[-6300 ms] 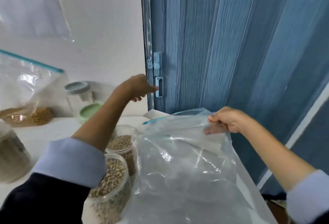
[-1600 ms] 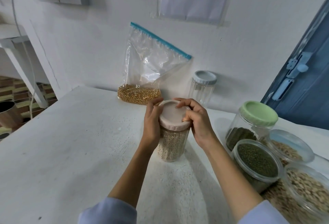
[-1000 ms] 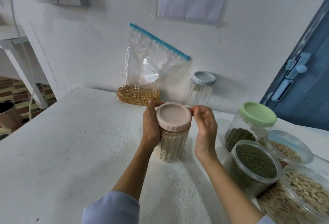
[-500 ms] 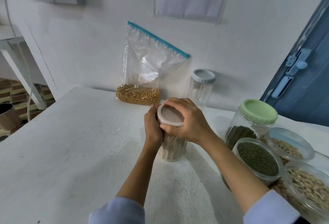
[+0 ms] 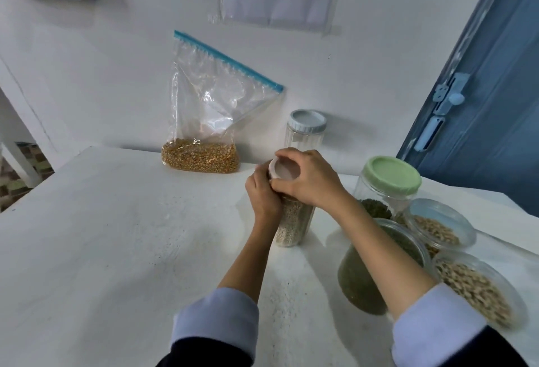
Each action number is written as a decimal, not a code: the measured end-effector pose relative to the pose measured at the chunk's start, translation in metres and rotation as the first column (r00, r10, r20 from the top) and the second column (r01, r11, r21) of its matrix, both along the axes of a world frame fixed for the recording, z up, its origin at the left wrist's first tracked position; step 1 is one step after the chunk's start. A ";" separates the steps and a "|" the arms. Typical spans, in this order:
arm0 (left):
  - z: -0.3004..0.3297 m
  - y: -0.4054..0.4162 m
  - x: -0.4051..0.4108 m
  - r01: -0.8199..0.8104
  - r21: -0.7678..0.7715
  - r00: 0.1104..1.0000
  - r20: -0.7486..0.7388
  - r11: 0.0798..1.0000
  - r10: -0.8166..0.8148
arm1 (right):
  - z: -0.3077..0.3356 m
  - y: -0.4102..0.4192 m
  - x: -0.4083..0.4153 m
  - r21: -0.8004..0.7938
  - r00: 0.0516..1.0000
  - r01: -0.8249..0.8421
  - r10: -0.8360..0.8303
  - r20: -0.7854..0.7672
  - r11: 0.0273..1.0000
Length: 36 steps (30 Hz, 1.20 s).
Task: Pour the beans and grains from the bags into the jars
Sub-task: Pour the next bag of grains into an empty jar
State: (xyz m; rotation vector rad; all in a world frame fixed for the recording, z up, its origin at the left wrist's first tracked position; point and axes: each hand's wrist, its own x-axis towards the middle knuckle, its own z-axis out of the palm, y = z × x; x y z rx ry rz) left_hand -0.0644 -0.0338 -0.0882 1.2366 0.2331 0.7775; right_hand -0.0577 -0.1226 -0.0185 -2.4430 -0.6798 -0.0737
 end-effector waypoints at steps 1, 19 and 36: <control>0.000 -0.006 0.005 0.009 -0.024 1.000 -0.004 1.000 -0.009 | 0.003 -0.004 0.003 -0.016 1.000 0.006 -0.006 -0.013 1.000; 0.003 -0.074 0.033 0.058 -0.117 0.996 -0.065 0.991 -0.066 | 0.057 -0.037 0.048 -0.525 0.990 -0.076 0.001 -0.141 0.848; 0.010 0.010 0.140 0.258 0.427 0.873 -0.487 0.867 -0.021 | 0.052 0.023 0.168 -0.551 0.979 0.158 -0.204 -0.023 0.820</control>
